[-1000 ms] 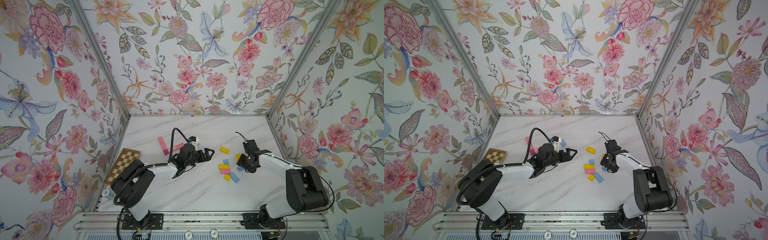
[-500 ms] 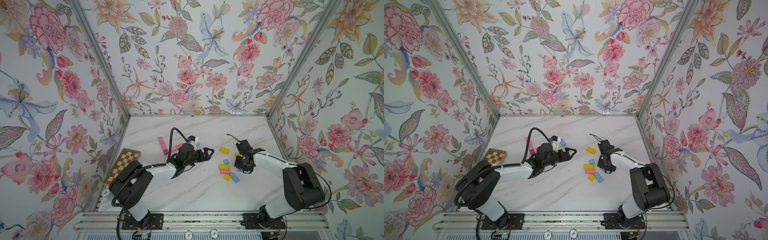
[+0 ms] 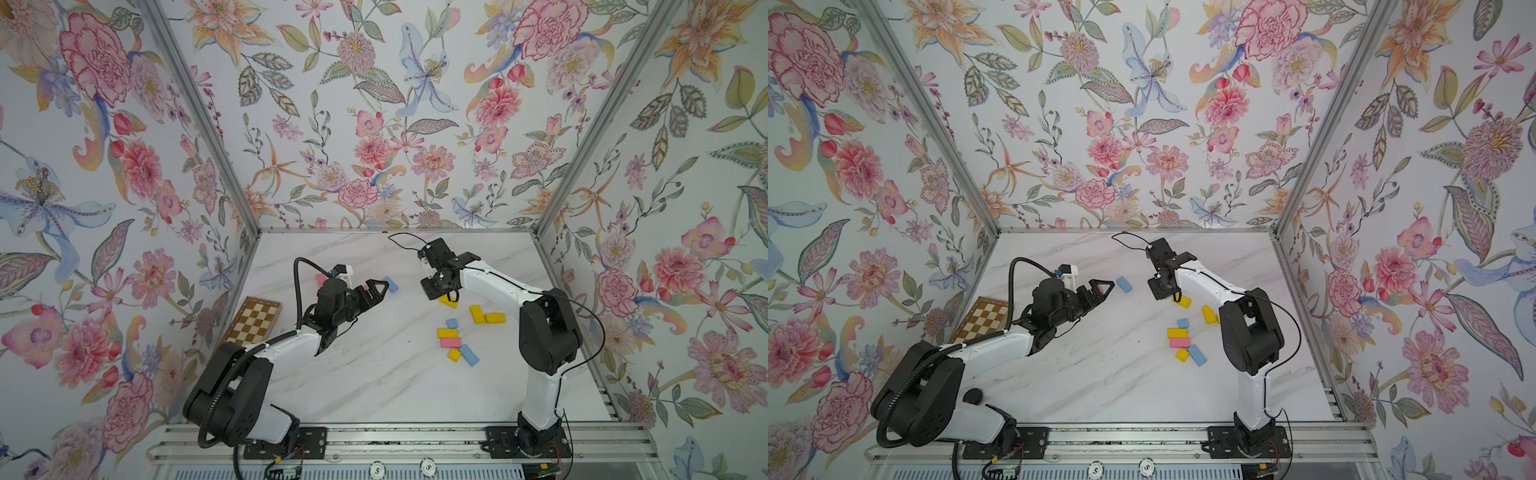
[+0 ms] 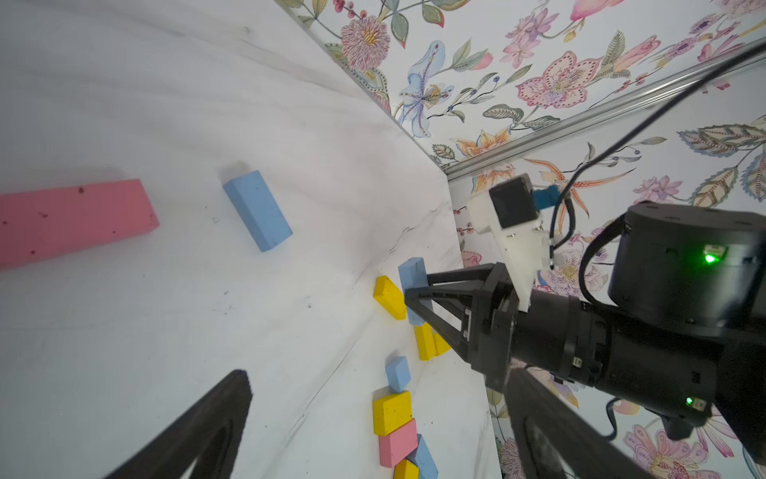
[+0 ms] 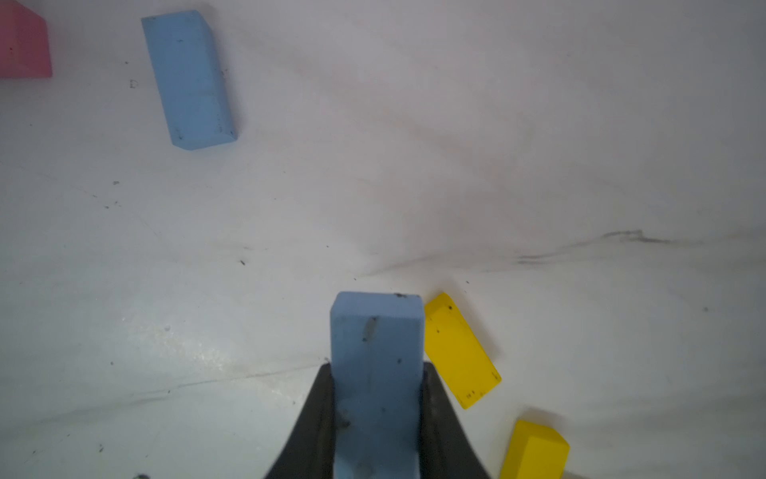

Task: Assemble the letter v with building blocks
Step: Assemble the building block at the center of the board.

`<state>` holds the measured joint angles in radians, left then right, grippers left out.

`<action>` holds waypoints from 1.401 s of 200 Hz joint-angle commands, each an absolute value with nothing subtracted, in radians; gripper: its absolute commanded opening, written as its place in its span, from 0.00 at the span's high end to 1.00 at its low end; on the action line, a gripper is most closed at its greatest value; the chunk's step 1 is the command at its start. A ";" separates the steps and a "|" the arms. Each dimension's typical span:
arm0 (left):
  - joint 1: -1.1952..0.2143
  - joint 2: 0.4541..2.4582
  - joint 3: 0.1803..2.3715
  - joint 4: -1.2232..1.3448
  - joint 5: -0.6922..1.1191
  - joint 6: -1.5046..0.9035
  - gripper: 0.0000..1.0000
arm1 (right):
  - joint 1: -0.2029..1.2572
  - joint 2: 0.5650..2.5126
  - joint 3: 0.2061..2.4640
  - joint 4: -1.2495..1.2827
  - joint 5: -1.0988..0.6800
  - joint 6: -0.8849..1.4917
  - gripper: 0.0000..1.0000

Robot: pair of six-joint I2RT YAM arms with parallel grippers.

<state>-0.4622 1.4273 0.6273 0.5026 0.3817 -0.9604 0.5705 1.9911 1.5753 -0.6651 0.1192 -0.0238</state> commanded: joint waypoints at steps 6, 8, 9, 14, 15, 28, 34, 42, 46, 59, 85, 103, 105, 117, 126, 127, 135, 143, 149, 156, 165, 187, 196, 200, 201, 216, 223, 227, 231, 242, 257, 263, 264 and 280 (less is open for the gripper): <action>-0.437 1.350 0.574 0.447 0.391 -0.978 0.01 | 0.625 2.078 1.668 -0.704 0.070 -0.138 0.75; -0.436 1.346 0.571 0.444 0.391 -0.977 0.01 | 0.628 2.084 1.673 -0.704 0.065 -0.139 0.75; -0.436 1.344 0.570 0.442 0.390 -0.976 0.01 | 0.630 2.089 1.676 -0.704 0.063 -0.139 0.76; -0.432 1.334 0.563 0.433 0.388 -0.975 0.01 | 0.637 2.109 1.689 -0.704 0.059 -0.136 0.75; -0.432 1.332 0.562 0.430 0.388 -0.974 0.01 | 0.639 2.112 1.691 -0.704 0.058 -0.136 0.75; -0.425 1.308 0.549 0.404 0.376 -0.967 0.01 | 0.651 2.151 1.715 -0.704 0.042 -0.129 0.74; -0.424 1.299 0.544 0.397 0.371 -0.965 0.01 | 0.654 2.169 1.728 -0.704 0.040 -0.125 0.74; -0.423 1.289 0.540 0.392 0.367 -0.963 0.01 | 0.658 2.186 1.740 -0.704 0.040 -0.123 0.74; -0.422 1.286 0.539 0.389 0.366 -0.962 0.01 | 0.659 2.192 1.743 -0.704 0.040 -0.123 0.73; -0.421 1.285 0.538 0.386 0.366 -0.959 0.01 | 0.665 2.207 1.751 -0.704 0.036 -0.123 0.72; -0.420 1.304 0.530 0.413 0.375 -0.967 0.01 | 0.669 2.207 1.737 -0.699 0.022 -0.120 0.60; -0.422 1.317 0.513 0.451 0.379 -0.987 0.01 | 0.671 2.185 1.704 -0.686 0.017 -0.116 0.57; -0.422 1.319 0.512 0.455 0.379 -0.988 0.01 | 0.673 2.183 1.698 -0.683 0.018 -0.115 0.57; -0.422 1.328 0.502 0.473 0.383 -0.997 0.01 | 0.680 2.165 1.664 -0.671 0.021 -0.108 0.56; -0.422 1.334 0.494 0.482 0.384 -1.002 0.01 | 0.684 2.148 1.634 -0.652 0.018 -0.101 0.56; -0.422 1.334 0.493 0.485 0.384 -1.002 0.01 | 0.686 2.147 1.631 -0.649 0.017 -0.100 0.56; -0.422 1.337 0.483 0.497 0.385 -1.006 0.01 | 0.689 2.137 1.606 -0.631 0.020 -0.092 0.56; -0.421 1.339 0.474 0.510 0.385 -1.011 0.01 | 0.690 2.135 1.592 -0.625 0.022 -0.084 0.57; -0.422 1.339 0.469 0.516 0.384 -1.013 0.01 | 0.692 2.139 1.587 -0.625 0.023 -0.079 0.57; -0.422 1.341 0.464 0.522 0.383 -1.015 0.01 | 0.693 2.141 1.577 -0.624 0.033 -0.075 0.58; -0.422 1.340 0.458 0.529 0.385 -1.019 0.01 | 0.695 2.141 1.563 -0.618 0.053 -0.071 0.60; -0.423 1.339 0.448 0.542 0.383 -1.022 0.01 | 0.690 2.146 1.547 -0.600 0.082 -0.063 0.68; -0.422 1.341 0.448 0.544 0.383 -1.022 0.01 | 0.684 2.147 1.548 -0.594 0.087 -0.058 0.69; -0.422 1.342 0.448 0.544 0.383 -1.021 0.01 | 0.679 2.147 1.549 -0.591 0.087 -0.056 0.69; -0.422 1.342 0.448 0.545 0.384 -1.021 0.01 | 0.679 2.147 1.550 -0.590 0.087 -0.055 0.70; -0.423 1.345 0.448 0.552 0.384 -1.023 0.01 | 0.660 2.152 1.563 -0.585 0.068 -0.046 0.72; -0.423 1.347 0.447 0.556 0.385 -1.025 0.01 | 0.653 2.156 1.570 -0.585 0.059 -0.044 0.72; -0.423 1.348 0.446 0.560 0.384 -1.027 0.01 | 0.650 2.158 1.574 -0.586 0.060 -0.044 0.72; -0.425 1.349 0.445 0.562 0.385 -1.028 0.01 | 0.648 2.161 1.579 -0.585 0.059 -0.045 0.73; -0.424 1.353 0.442 0.570 0.384 -1.032 0.01 | 0.646 2.167 1.590 -0.587 0.062 -0.050 0.74; -0.425 1.361 0.440 0.577 0.383 -1.034 0.01 | 0.647 2.176 1.600 -0.586 0.053 -0.063 0.74; -0.425 1.365 0.440 0.579 0.385 -1.035 0.01 | 0.649 2.180 1.604 -0.586 0.051 -0.063 0.74; -0.424 1.366 0.440 0.579 0.385 -1.034 0.01 | 0.649 2.181 1.604 -0.586 0.051 -0.064 0.74; -0.425 1.373 0.443 0.584 0.388 -1.034 0.01 | 0.656 2.193 1.615 -0.586 0.046 -0.066 0.75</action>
<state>-0.4301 1.3563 0.4603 0.5556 0.3828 -1.0233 0.6453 2.1506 1.5894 -0.5793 0.0517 -0.0635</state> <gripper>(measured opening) 0.989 0.294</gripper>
